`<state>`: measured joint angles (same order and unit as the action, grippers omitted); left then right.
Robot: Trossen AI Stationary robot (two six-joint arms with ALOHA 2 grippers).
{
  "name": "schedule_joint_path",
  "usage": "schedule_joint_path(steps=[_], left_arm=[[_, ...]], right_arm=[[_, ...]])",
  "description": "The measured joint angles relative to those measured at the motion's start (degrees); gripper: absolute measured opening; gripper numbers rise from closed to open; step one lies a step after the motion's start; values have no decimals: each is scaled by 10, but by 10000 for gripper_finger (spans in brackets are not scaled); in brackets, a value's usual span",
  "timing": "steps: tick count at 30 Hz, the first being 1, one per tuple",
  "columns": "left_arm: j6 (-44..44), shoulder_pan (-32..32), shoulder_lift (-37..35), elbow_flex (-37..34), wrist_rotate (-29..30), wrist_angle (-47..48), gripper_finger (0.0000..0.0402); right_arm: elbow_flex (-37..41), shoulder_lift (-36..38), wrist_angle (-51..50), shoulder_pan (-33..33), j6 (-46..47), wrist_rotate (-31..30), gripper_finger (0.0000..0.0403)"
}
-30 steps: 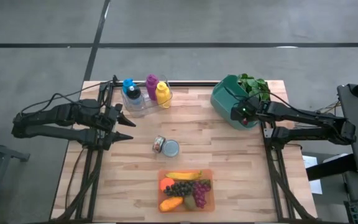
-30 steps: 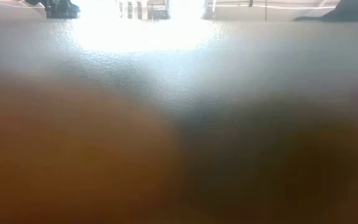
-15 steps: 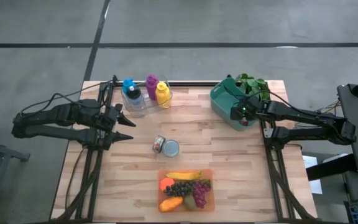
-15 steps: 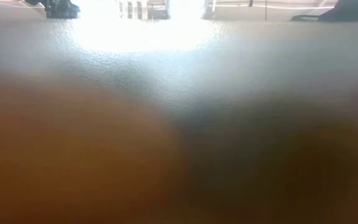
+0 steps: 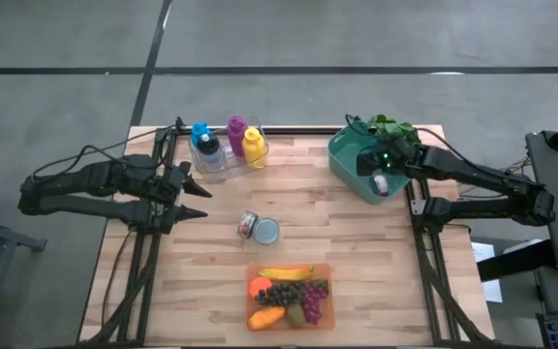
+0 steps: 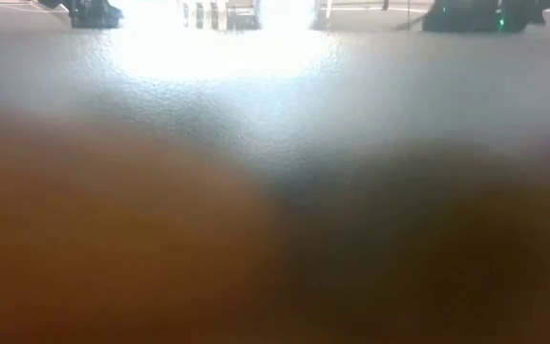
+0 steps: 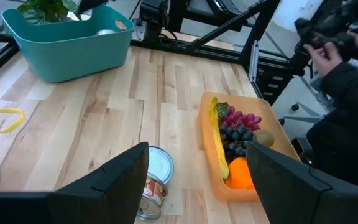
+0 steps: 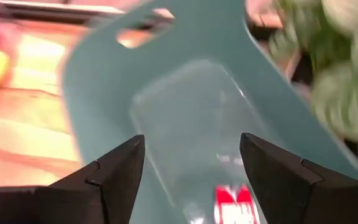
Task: Pick & Place Food Item
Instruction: Put the green tuna can into the green bin
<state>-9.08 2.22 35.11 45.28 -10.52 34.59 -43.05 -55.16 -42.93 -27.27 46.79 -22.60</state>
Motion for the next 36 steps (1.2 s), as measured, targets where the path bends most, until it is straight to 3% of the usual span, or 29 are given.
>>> schedule_joint_path(steps=[8, 14, 22, 30, 36], left_arm=[[0, 0, 0, 0, 0, 0, 275], [0, 0, 0, 0, 0, 0, 275], [0, 0, 0, 0, 0, 0, 275], [0, 0, 0, 0, 0, 0, 275], [0, 0, 0, 0, 0, 0, 275]], right_arm=[[-78, -1, 57, 38, -136, 42, 262], [-77, -1, 154, 93, -210, 83, 262], [-34, -3, 304, 147, -454, 285, 262], [-50, -72, 355, 157, -636, 414, 262], [-125, -165, 355, 158, -803, 472, 262]])
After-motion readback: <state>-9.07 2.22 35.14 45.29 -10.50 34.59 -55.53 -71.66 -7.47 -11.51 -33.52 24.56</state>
